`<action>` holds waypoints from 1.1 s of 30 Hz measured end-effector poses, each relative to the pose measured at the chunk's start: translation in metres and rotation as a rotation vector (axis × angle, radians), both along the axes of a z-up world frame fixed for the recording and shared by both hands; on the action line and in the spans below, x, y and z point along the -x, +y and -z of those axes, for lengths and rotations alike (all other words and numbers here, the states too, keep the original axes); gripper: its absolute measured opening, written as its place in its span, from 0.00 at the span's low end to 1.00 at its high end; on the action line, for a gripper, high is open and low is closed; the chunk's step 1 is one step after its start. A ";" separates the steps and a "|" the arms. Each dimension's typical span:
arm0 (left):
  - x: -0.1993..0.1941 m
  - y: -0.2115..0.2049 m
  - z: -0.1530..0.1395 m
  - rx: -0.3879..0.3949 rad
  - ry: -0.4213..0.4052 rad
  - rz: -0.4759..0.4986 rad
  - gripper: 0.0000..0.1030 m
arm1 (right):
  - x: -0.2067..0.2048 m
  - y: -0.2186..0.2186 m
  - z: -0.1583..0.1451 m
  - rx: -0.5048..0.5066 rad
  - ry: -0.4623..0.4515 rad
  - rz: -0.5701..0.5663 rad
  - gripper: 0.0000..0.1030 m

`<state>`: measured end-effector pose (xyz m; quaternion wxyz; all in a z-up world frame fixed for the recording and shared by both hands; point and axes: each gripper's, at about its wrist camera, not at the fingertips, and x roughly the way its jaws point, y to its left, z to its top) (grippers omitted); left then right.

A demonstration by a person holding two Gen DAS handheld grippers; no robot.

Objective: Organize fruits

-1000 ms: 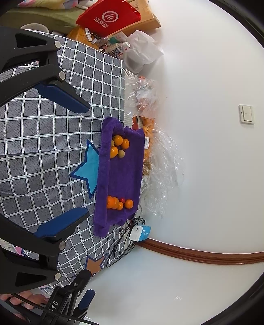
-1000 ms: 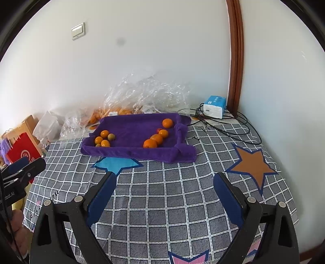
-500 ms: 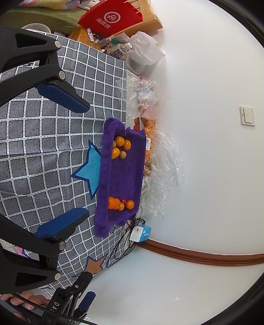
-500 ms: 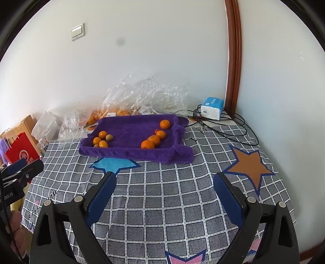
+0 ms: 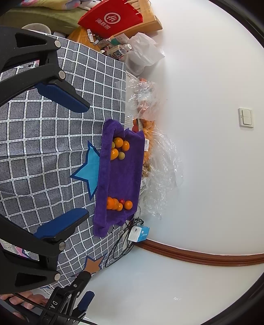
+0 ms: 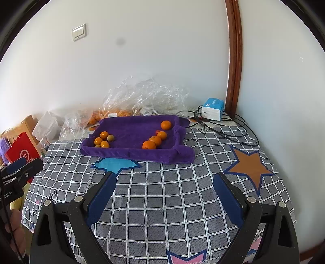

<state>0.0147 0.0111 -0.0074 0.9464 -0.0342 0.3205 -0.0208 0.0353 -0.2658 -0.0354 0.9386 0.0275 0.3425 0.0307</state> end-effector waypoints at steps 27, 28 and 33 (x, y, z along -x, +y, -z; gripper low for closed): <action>0.006 0.000 -0.003 0.007 -0.002 -0.011 0.93 | 0.002 0.001 -0.001 0.005 -0.006 -0.006 0.93; 0.006 0.001 -0.003 0.007 -0.004 -0.010 0.93 | 0.003 0.002 -0.001 0.005 -0.005 -0.006 0.93; 0.005 0.001 -0.003 0.007 -0.003 -0.012 0.93 | 0.003 0.003 0.000 0.004 -0.004 -0.006 0.93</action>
